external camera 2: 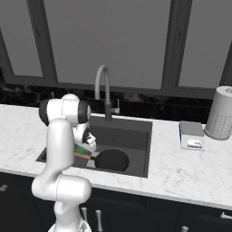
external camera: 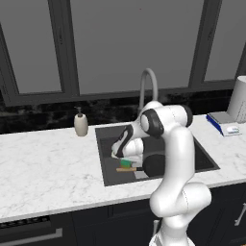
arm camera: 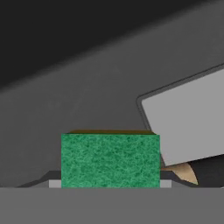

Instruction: Pick the pan and sponge and place them into the sink. Then turn on the water.

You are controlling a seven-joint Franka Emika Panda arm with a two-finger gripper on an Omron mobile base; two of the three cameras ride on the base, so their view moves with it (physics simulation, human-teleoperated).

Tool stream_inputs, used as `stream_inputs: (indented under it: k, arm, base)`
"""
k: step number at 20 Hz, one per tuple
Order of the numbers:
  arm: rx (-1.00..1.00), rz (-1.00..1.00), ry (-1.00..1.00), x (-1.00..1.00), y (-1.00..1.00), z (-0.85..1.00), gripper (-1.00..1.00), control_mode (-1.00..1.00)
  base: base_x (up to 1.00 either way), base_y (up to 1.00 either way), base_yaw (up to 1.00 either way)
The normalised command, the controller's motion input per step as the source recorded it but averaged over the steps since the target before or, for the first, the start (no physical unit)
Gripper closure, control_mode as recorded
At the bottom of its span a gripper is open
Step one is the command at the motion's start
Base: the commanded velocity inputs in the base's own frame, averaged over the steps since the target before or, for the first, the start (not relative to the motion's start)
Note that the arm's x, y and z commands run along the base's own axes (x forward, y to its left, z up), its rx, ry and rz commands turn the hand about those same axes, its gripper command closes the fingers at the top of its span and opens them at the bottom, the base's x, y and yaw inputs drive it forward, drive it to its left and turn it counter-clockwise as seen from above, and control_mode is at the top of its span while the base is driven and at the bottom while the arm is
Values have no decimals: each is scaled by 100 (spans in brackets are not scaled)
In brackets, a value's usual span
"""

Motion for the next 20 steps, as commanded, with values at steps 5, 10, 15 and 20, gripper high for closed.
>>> stream_inputs:
  k: [5, 10, 15, 20]
  arm:
    - [0, 0, 0, 0, 0, -24, 100, -100]
    - [0, 0, 0, 0, 1, -3, -100, -100]
    - [0, 0, -9, -7, 0, 23, -100, -100]
    - [3, 0, -23, -45, -1, 78, -100, -100]
  base:
    - [0, 0, 0]
    - [0, 0, 0]
    - [0, 0, 0]
    - [0, 0, 0]
